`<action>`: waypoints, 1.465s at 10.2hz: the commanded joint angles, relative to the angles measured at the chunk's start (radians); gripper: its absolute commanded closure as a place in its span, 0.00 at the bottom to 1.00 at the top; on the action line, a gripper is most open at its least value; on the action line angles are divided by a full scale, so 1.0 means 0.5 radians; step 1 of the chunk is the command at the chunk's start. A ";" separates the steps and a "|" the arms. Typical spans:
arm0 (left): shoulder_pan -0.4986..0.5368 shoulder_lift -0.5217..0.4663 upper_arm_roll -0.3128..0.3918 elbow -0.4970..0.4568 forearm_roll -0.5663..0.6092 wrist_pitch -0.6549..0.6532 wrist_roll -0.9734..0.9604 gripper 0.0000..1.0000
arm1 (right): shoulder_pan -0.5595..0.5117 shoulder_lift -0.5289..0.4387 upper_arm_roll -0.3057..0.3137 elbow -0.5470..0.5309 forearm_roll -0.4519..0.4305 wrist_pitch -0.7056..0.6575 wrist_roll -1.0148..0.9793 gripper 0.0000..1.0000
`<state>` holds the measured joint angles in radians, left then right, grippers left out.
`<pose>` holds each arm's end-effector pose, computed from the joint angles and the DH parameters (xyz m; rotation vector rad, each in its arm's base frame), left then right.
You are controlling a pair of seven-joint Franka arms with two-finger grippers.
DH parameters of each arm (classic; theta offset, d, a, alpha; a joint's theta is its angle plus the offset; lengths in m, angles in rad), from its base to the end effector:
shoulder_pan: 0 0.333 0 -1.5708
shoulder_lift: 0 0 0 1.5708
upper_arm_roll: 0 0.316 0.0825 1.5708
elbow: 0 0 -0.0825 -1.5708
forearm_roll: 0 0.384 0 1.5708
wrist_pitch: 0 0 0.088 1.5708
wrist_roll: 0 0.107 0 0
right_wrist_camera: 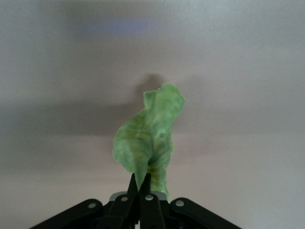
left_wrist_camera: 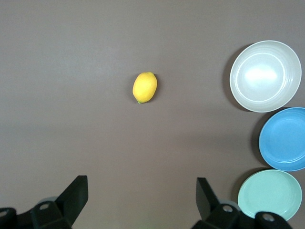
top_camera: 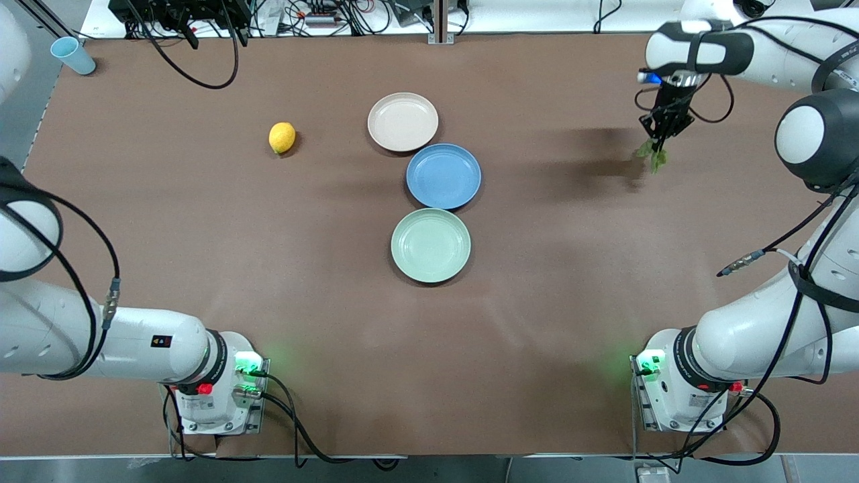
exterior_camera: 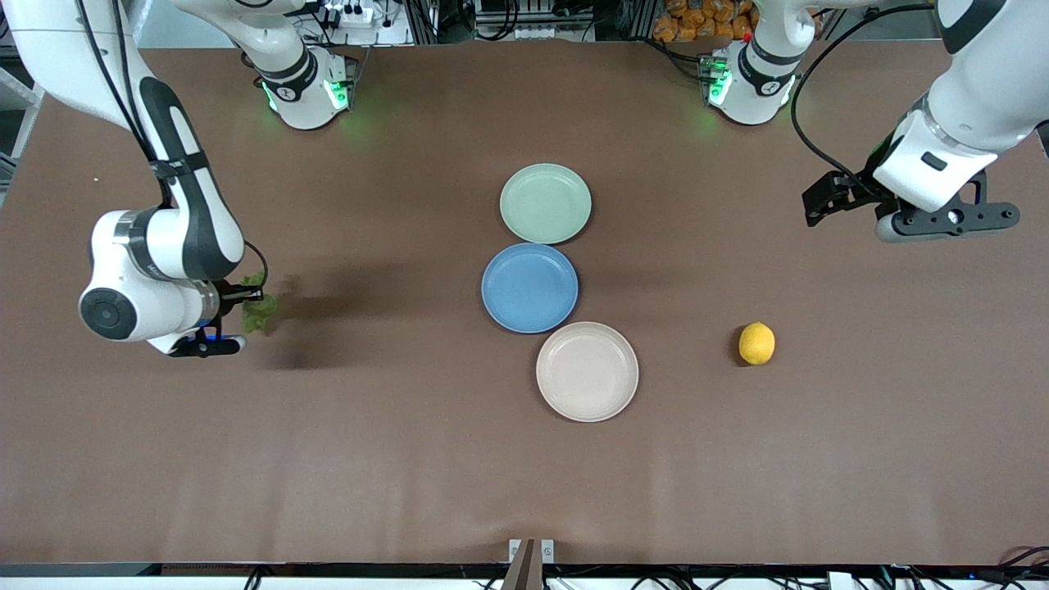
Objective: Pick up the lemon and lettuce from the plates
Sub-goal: 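Carry the lettuce leaf away from the plates with the right gripper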
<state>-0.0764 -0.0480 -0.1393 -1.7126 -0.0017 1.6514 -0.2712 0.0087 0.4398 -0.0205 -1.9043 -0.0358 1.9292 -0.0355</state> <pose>0.5310 -0.1182 0.5904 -3.1322 -0.0875 0.0189 0.5790 -0.0090 0.2413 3.0445 0.0661 -0.6422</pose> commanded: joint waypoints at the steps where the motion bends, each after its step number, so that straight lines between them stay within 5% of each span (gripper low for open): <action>1: 0.012 -0.109 -0.007 -0.106 -0.015 0.063 0.009 0.00 | -0.048 -0.076 0.032 -0.191 -0.039 0.190 -0.030 1.00; 4: 0.012 -0.106 -0.004 -0.091 -0.009 0.075 0.018 0.00 | -0.051 -0.076 0.032 -0.266 -0.039 0.290 -0.027 0.98; 5: 0.012 -0.100 -0.004 -0.066 -0.009 0.075 0.033 0.00 | -0.057 -0.082 0.032 -0.235 -0.039 0.250 -0.030 0.44; 6: 0.012 -0.097 -0.004 -0.045 -0.009 0.072 0.042 0.00 | -0.076 -0.082 0.035 -0.147 -0.036 0.107 -0.027 0.00; 8: 0.015 -0.100 0.006 -0.029 -0.009 0.057 0.055 0.00 | -0.085 -0.064 0.038 0.086 -0.021 -0.258 -0.021 0.00; 15: 0.088 -0.067 0.033 0.127 -0.009 -0.088 0.438 0.00 | -0.073 -0.070 0.038 0.645 -0.011 -0.835 -0.015 0.00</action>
<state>-0.0503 -0.0852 -0.1216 -1.6751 -0.0017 1.6350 -0.0909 -0.0123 0.4076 -0.0187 -1.6555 -0.0372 1.5824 -0.0373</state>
